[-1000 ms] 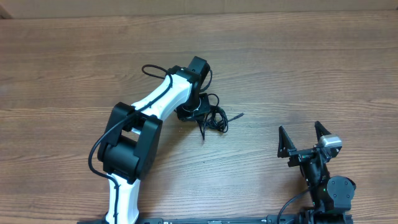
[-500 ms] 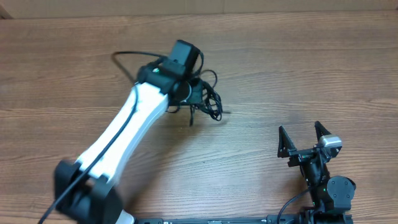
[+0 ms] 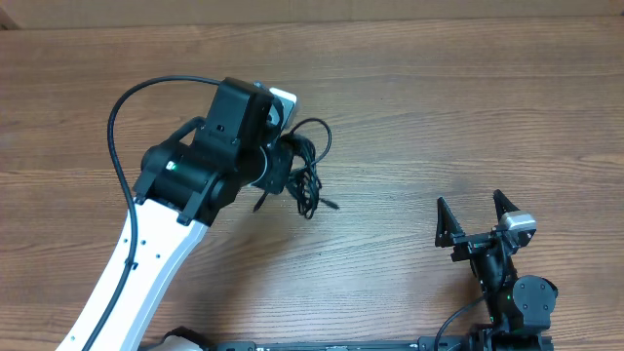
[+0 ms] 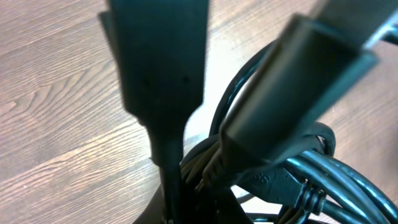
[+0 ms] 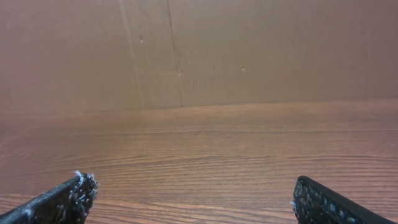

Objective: Untangle cables
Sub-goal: 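Lift the cable bundle with the left gripper toward the right gripper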

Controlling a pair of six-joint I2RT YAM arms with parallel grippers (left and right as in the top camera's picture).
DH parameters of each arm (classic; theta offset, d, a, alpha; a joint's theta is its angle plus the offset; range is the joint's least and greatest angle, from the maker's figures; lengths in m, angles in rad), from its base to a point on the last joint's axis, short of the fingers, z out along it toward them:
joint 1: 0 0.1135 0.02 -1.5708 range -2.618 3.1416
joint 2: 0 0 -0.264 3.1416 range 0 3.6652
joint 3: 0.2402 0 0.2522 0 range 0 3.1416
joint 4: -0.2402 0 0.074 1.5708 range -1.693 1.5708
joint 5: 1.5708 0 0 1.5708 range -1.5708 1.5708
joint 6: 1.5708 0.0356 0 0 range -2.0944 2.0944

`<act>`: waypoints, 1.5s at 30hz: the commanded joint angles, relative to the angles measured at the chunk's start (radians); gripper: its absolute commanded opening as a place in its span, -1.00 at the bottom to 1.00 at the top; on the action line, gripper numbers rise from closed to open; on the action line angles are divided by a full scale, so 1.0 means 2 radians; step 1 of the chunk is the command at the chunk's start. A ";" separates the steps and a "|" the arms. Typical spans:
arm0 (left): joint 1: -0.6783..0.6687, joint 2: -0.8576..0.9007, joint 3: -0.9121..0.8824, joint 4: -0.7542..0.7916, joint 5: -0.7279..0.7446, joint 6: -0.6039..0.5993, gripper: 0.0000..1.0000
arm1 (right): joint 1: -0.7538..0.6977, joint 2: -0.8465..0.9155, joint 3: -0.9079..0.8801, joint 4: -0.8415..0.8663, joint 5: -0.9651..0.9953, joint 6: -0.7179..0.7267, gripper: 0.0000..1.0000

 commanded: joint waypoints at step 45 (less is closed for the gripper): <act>-0.020 -0.032 0.001 0.047 0.084 0.097 -0.92 | -0.002 0.177 0.297 -0.196 -0.387 0.097 1.00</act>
